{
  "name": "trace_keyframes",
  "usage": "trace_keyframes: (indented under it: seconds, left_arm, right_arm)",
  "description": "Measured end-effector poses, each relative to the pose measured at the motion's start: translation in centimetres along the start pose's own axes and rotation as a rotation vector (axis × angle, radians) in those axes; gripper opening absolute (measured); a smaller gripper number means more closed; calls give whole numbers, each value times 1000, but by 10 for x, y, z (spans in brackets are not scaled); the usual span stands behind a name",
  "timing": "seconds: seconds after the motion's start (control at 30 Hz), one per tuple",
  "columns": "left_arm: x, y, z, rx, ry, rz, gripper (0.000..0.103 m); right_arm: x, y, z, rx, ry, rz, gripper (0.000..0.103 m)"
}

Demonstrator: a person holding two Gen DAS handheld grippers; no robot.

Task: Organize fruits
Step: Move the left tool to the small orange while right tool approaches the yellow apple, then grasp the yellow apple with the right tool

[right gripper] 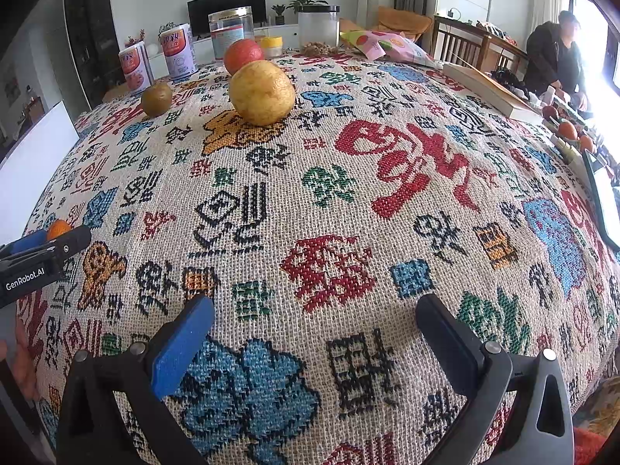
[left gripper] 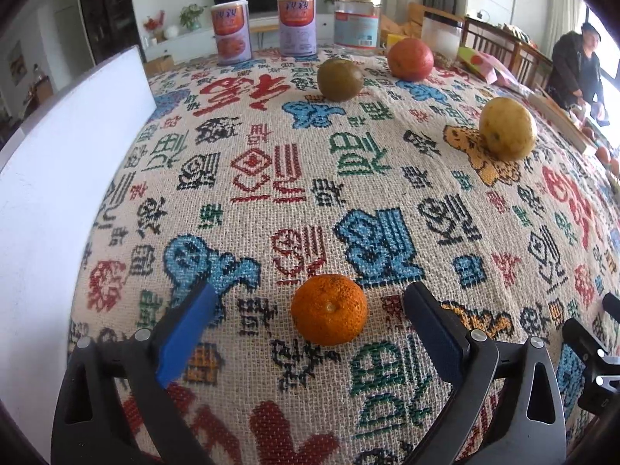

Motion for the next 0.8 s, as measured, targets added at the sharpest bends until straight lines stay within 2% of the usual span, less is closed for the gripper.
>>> trace_keyframes:
  seconds: [0.43,0.53,0.63,0.7,0.8]
  left_arm:
    - [-1,0,1,1,0,1,100]
    - [-1,0,1,1,0,1,100]
    - [-1,0,1,2,-2,1,100]
    - [-1,0,1,2,-2,0,100]
    - [-1,0,1,2,-2,1,100]
  right_arm:
    - [1,-3,0,-4,3,-1,103]
    - [10,-1,-4,-38,67,-9,103]
    - [30,22,-2,-34,115,-82,103]
    - [34,53,11,59,86,-81,103]
    - [29,107,38,238,-4,-88,103]
Point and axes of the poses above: each gripper's, at about its wrist camera, not at the fingertips, and x roughly against the way its jaws point, z to its left, y to its top, the point moved 8 cm from there along -x, roughly the way its jaws point, and after that the axes turned 12 degrees about z, right-handed, at the moved point
